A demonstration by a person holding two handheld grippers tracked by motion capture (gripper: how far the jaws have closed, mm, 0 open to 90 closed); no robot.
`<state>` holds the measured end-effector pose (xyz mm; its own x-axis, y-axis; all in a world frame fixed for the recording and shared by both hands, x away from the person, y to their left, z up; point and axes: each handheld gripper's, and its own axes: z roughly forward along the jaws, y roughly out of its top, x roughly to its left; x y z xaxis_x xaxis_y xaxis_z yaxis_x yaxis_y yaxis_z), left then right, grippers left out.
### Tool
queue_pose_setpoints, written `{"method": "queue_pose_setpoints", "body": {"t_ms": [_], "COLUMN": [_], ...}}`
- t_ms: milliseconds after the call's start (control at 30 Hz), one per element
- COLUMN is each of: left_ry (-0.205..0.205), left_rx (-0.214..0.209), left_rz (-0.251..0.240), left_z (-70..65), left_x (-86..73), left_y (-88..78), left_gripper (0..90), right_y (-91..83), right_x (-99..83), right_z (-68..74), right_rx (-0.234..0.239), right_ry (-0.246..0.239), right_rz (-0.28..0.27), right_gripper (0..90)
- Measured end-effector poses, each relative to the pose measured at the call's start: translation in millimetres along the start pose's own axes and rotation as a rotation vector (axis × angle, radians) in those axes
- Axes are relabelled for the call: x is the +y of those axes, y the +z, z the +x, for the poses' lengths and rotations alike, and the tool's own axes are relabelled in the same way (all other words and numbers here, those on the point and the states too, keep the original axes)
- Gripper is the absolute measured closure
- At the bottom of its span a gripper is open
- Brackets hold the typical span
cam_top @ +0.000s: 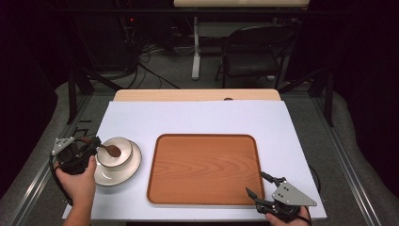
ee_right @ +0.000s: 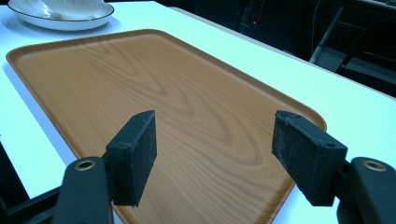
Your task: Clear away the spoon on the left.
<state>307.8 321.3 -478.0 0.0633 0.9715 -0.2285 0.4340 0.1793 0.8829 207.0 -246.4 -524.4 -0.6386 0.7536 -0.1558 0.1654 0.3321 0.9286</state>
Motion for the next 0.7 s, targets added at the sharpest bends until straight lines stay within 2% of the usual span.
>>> {"method": "queue_pose_setpoints", "body": {"t_ms": [400,700], "left_ry": [0.145,0.221], "left_rx": [0.031,0.032], "left_rz": [0.027,0.059], "left_z": [-15.9,-27.4], "left_x": [14.0,25.8], "left_y": [-2.9,-10.2], "left_gripper": [84.2,84.1], "right_y": [0.1,-0.2], "right_x": [0.0,0.2], "right_z": [0.0,0.2], "right_rx": [0.002,0.001], "right_ry": [0.0,0.001], "right_rz": [0.001,0.0], "right_gripper": [30.8,30.8]}}
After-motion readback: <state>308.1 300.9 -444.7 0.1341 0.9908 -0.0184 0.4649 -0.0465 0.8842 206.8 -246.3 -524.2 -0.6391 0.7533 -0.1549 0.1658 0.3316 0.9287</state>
